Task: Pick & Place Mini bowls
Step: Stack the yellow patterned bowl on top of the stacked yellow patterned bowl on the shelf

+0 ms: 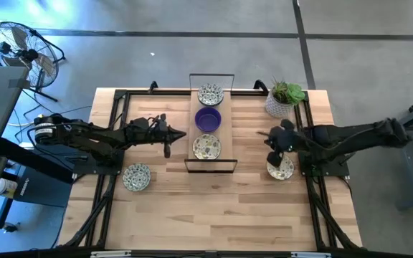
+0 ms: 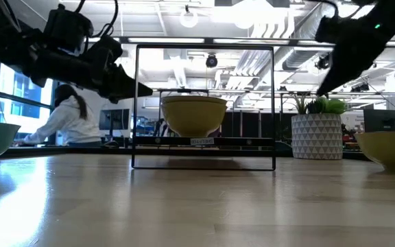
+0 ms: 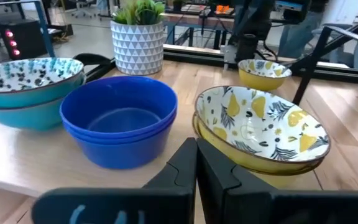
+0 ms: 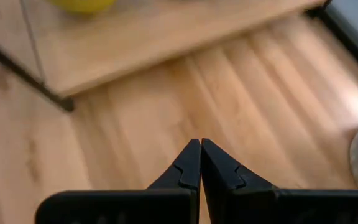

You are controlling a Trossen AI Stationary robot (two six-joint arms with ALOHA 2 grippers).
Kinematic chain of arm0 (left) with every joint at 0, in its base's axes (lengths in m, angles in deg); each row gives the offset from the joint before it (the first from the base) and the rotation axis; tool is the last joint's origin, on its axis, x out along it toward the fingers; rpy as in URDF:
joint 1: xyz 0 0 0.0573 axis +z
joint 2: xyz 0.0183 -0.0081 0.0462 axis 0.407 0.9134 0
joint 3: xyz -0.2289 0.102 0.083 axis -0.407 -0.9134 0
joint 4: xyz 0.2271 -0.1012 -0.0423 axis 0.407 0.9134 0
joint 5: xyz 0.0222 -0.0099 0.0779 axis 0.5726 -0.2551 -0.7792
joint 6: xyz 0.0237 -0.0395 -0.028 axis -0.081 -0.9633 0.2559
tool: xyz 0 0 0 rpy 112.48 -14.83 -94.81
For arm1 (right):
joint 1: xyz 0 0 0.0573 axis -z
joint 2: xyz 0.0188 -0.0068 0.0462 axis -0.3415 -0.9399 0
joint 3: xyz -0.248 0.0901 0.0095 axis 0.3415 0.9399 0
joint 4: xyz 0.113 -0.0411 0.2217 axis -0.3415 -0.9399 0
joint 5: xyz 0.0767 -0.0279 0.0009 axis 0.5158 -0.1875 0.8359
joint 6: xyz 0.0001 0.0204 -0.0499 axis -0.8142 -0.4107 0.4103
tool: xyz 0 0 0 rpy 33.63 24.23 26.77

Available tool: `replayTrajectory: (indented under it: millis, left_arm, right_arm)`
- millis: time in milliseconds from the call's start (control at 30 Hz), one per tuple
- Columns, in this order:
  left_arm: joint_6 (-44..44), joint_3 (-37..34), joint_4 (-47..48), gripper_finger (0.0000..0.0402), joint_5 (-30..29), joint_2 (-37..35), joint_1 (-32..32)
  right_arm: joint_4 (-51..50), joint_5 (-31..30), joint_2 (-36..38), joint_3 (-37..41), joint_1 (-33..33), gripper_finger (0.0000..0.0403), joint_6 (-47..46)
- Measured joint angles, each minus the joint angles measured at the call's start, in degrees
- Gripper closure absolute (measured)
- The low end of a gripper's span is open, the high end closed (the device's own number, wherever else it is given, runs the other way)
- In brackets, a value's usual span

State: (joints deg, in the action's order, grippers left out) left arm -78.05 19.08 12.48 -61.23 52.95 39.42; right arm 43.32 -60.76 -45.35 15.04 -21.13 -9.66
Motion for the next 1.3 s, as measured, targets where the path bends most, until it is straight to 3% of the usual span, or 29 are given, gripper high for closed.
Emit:
replayTrajectory:
  millis: [233, 433, 700, 933, 1100, 1300]
  left_arm:
    - [1.13, 0.00, -2.53, 0.0401, 2.07, 0.00, 0.04]
    - [-0.20, 0.00, -3.17, 0.0401, 6.19, 0.00, 3.02]
    - [-3.38, 0.02, -3.24, 0.0401, 11.14, 0.00, 7.52]
    - [-3.38, 0.02, -3.24, 0.0401, 11.29, 0.02, 7.48]
    - [-3.38, 0.02, -3.24, 0.0401, 11.29, 0.02, 7.48]
    - [-3.38, 0.02, -3.22, 0.0401, 11.31, 0.02, 7.48]
  right_arm:
    - [-15.70, -3.33, -6.31, -7.00, -13.10, 0.0402, -17.81]
    - [-22.96, 0.49, -15.88, -11.70, -21.85, 0.0395, -29.91]
    - [-23.64, 5.35, -26.46, -12.83, -29.51, 0.0288, -41.26]
    - [-21.45, 7.33, -32.50, -12.81, -30.34, 0.0221, -41.18]
    - [-21.12, 7.57, -36.14, -12.77, -28.99, 0.0234, -40.27]
    - [-19.88, 5.67, -38.81, -12.72, -26.29, 0.0310, -37.28]
